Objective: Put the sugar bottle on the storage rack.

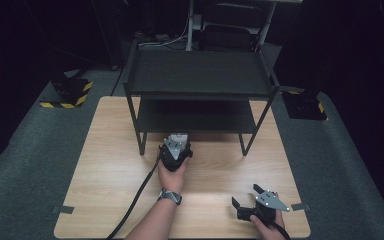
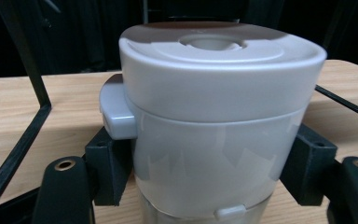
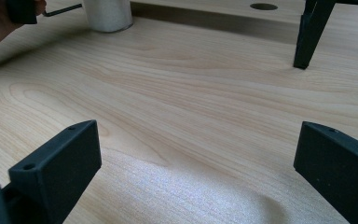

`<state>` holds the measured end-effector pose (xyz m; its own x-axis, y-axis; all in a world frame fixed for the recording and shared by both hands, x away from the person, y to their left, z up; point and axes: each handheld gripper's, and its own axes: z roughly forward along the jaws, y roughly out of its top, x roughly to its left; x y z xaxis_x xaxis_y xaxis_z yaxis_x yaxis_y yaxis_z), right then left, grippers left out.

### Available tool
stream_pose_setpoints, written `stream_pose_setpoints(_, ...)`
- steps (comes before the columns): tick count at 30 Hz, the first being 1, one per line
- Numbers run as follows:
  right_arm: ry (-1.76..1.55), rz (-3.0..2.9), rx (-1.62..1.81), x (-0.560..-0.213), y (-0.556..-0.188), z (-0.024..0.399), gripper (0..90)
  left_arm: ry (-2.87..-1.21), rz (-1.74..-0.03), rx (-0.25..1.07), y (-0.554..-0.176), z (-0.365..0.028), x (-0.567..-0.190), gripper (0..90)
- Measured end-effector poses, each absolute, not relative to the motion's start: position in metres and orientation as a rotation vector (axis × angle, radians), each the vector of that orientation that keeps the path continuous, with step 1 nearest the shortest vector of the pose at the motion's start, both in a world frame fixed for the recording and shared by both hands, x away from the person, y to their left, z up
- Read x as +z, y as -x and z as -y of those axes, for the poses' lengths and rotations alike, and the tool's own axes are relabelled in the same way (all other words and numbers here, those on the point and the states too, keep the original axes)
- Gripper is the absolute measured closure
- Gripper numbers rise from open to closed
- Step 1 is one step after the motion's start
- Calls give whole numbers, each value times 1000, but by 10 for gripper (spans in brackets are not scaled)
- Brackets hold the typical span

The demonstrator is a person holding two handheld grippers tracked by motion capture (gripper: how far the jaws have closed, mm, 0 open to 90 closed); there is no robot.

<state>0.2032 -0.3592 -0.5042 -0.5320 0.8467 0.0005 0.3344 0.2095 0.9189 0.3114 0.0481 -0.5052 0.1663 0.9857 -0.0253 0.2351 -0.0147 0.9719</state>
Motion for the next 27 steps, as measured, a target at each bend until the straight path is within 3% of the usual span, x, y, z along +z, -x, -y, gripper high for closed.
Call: stream_pose_setpoints(27, -1084, -1976, 1279, -504, -203, 356, 6, -1376, -1095, 960, -262, -85, -520, 296)
